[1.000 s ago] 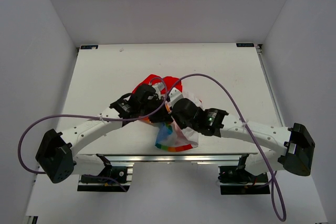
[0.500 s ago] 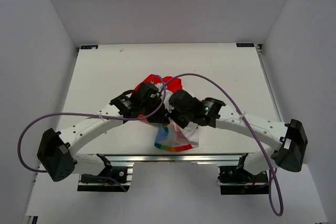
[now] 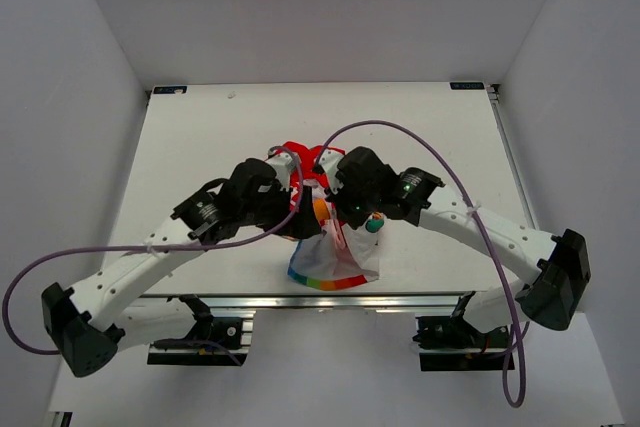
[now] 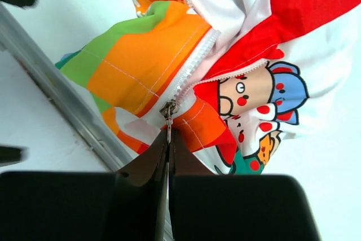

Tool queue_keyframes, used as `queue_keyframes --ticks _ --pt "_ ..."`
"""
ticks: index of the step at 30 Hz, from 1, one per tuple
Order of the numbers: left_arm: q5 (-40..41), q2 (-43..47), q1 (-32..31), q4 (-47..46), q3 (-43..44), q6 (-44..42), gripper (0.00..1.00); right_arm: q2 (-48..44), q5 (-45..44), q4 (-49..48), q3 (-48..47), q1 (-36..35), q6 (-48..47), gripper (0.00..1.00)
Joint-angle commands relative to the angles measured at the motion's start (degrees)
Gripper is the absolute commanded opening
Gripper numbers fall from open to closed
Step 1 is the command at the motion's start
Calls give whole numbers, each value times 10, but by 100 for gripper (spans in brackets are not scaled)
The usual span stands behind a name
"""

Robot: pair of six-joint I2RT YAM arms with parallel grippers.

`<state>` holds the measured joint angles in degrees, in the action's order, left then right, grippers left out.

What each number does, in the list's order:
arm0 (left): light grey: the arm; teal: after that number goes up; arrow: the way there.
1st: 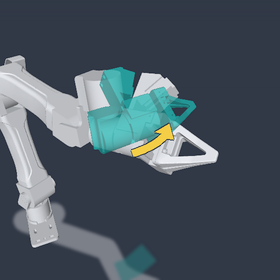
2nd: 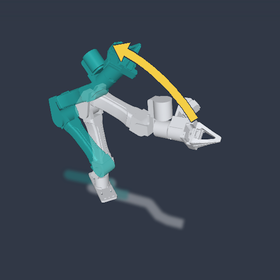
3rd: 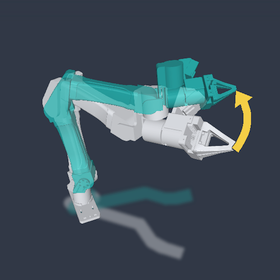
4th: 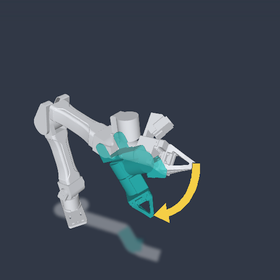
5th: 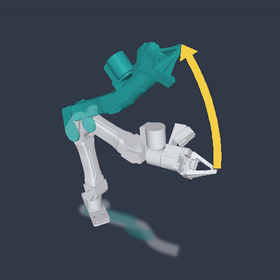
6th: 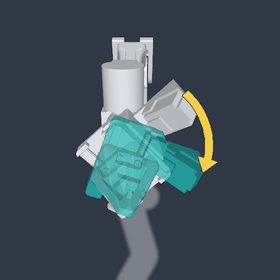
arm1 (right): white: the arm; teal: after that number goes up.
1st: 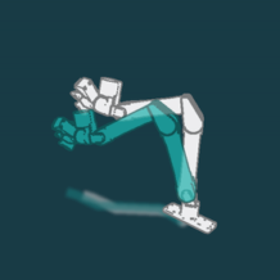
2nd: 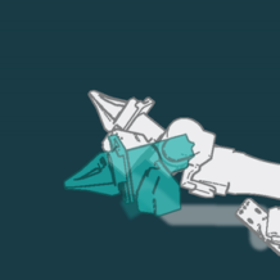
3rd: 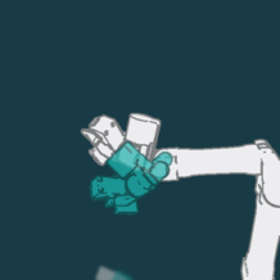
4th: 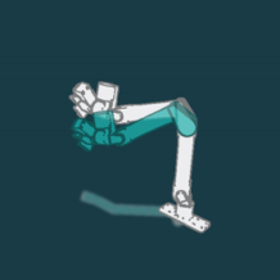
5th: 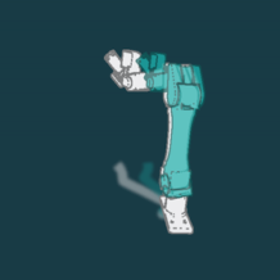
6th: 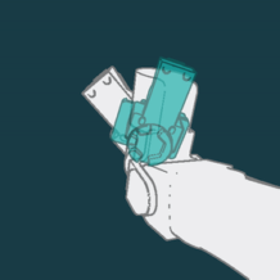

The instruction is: Zip up the jacket

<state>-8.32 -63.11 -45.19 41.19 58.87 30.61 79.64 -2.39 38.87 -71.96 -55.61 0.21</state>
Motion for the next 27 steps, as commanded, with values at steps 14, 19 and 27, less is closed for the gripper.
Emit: queue_keyframes --ticks 14,19,27 --pt "-18 38 -28 -132 17 -297 98 8 264 37 -77 117 -24 0" --pt "-62 51 -29 -172 6 -380 98 21 319 39 -78 145 -36 0" --pt "12 -36 -29 -132 44 -453 98 33 367 60 -104 167 -38 0"
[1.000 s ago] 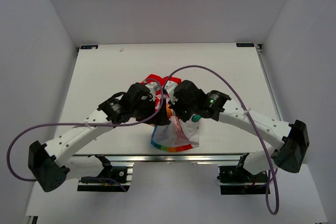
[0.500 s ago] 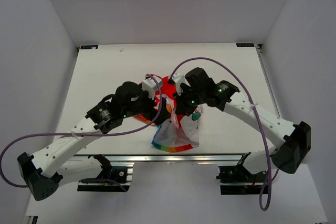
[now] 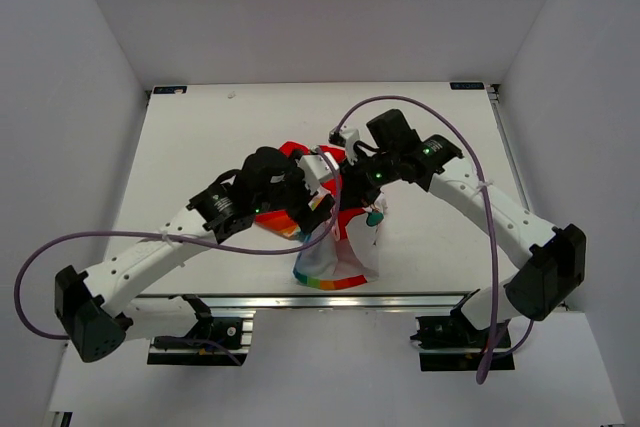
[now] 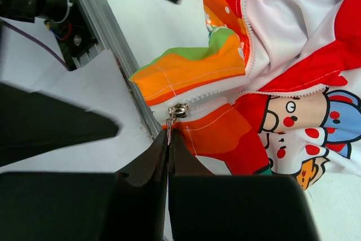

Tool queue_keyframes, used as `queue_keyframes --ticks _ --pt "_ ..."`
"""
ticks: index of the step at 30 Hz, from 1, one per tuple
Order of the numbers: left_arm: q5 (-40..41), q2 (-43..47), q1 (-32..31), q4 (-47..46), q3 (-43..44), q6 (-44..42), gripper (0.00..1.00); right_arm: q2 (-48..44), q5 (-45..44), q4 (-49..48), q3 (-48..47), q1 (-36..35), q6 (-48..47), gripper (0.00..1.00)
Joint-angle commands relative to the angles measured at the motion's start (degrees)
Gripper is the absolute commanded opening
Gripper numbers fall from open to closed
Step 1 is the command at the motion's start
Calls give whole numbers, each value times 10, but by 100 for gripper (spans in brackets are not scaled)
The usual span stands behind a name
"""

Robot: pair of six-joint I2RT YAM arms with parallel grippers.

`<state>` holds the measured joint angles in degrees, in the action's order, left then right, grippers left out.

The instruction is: Zip up the jacket

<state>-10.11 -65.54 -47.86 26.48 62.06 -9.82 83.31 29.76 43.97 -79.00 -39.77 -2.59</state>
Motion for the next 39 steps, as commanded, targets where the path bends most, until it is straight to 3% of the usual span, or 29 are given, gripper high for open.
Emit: queue_keyframes --ticks 1,8,15,18,21,23,25,30,39 --pt "32 -13 -2 16 10 -52 97 -3 50 8 -34 9 -10 0" --pt "10 11 -12 -27 -26 -112 94 15 68 22 -55 15 -5 0" --pt "47 -31 -29 -20 -6 -143 80 14 90 20 -48 16 -3 0" --pt "71 -52 -36 -13 0 -156 60 11 91 18 -50 15 0 0" --pt "86 -53 -38 -26 -5 -155 46 9 92 17 -49 16 0 0" --pt "81 -50 -39 -28 -2 -154 23 11 90 17 -45 16 0 0" --pt "69 -47 -43 -29 3 -157 11 17 72 24 -42 17 0 0" --pt "35 -24 -54 -23 -6 -167 0 26 25 26 -50 17 0 0" --pt "-6 53 -64 -34 -55 -157 0 50 -109 33 -107 26 -14 0"
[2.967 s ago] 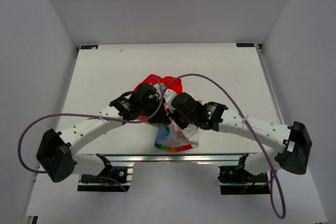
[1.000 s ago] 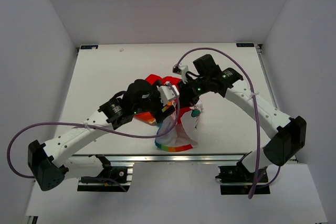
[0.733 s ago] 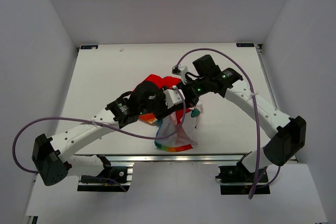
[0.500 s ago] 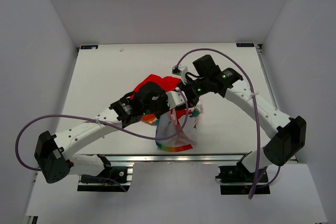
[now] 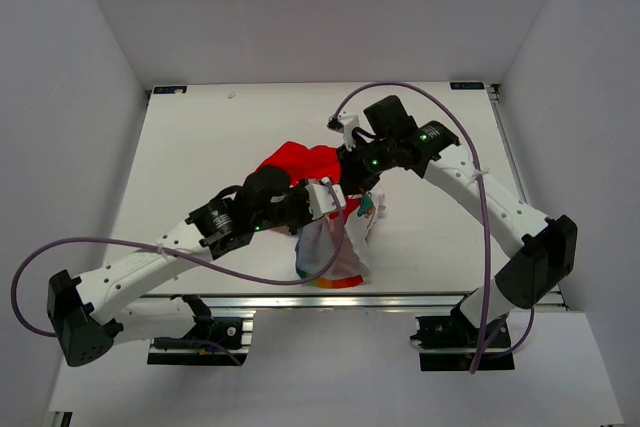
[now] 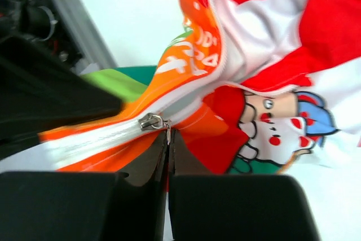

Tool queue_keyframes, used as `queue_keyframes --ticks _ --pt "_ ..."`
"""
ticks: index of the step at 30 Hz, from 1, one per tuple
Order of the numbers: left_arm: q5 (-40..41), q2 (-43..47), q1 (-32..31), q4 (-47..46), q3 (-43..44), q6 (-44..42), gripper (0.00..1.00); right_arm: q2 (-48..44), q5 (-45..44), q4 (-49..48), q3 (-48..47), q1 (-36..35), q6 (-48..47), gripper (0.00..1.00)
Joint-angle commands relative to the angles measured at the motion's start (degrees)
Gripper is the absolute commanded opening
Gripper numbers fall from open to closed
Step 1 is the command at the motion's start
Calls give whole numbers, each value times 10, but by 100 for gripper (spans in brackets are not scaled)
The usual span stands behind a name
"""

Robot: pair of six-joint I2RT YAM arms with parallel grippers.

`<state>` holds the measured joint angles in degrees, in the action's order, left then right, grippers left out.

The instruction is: Zip up the jacket

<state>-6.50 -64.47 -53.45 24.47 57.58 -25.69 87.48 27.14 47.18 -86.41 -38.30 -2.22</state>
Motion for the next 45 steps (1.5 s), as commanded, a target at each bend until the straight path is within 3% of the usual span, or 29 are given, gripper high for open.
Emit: queue_keyframes --ticks 1,7,12,16,25,30,35,37,39,40,41,42,43,45 --pt "-54 59 -9 -16 -19 2 0 11 -88 1 -35 10 -25 0" --pt "-73 111 -10 -23 -33 5 0 23 -127 -61 8 11 -56 0" --pt "-78 131 -10 -48 -62 46 0 90 -240 -121 -6 32 -32 0" --pt "-102 121 -10 -62 -88 110 0 182 -267 -168 -81 71 -16 0" --pt "-149 119 -32 -74 -170 291 0 428 -373 -231 -349 138 18 0" --pt "-161 129 -61 -110 -228 432 0 483 -368 -327 -426 155 48 0" --pt "-123 100 -82 -101 -265 545 0 455 -294 -359 -395 154 63 0" --pt "-119 91 -82 -88 -262 564 0 408 -241 -355 -329 153 57 0" --pt "-115 87 -82 -69 -265 587 23 366 -227 -365 -267 153 59 28" --pt "-112 87 -82 -61 -265 595 37 323 -214 -367 -211 153 58 52" --pt "-109 89 -82 -41 -261 607 91 301 -212 -369 -184 154 58 58" --pt "-107 91 -83 -30 -259 610 98 260 -207 -365 -160 154 57 67" --pt "-104 95 -83 -19 -257 615 98 240 -199 -364 -114 153 54 89" --pt "-72 113 -84 17 -246 630 98 178 -199 -359 -69 153 56 89"
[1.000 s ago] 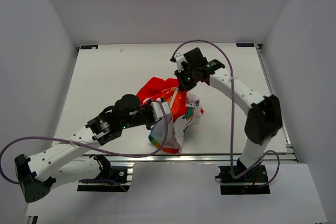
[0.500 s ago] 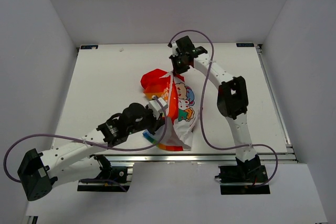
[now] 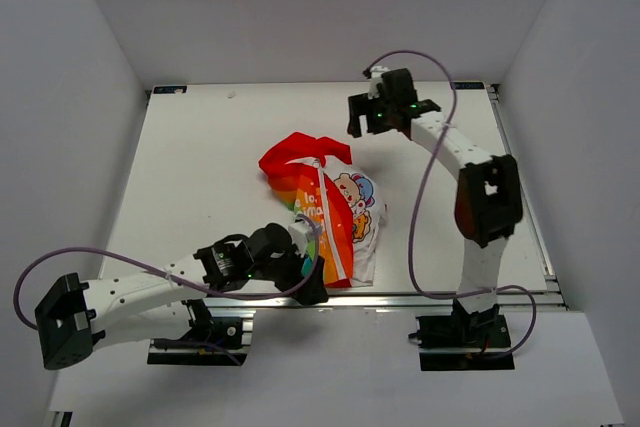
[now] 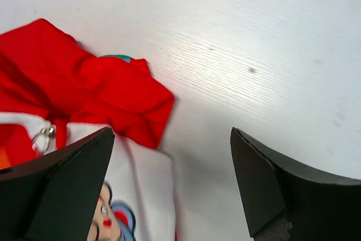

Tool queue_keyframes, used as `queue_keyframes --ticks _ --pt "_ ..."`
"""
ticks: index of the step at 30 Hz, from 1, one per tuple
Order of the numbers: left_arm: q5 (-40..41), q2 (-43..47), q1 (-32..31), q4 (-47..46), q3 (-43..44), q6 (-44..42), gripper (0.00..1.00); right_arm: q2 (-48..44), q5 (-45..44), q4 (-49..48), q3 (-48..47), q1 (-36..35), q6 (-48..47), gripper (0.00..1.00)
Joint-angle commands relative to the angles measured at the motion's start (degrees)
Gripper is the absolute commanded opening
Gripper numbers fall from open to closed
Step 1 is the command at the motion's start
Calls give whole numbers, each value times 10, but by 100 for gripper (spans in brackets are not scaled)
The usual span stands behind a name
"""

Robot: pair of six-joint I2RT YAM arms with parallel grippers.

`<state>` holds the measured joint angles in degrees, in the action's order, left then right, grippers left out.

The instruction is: Zip up the jacket

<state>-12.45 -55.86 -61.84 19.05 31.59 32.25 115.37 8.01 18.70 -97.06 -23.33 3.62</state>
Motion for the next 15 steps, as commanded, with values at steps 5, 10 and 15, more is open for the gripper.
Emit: queue_keyframes --ticks 5,10,15 --pt "114 62 1 169 50 125 98 -213 -55 -39 197 4 38 89" --pt "264 14 48 266 135 193 98 -296 -41 -9 330 3 96 89" --pt "239 -79 238 210 175 144 98 -314 -57 -42 400 3 105 89"
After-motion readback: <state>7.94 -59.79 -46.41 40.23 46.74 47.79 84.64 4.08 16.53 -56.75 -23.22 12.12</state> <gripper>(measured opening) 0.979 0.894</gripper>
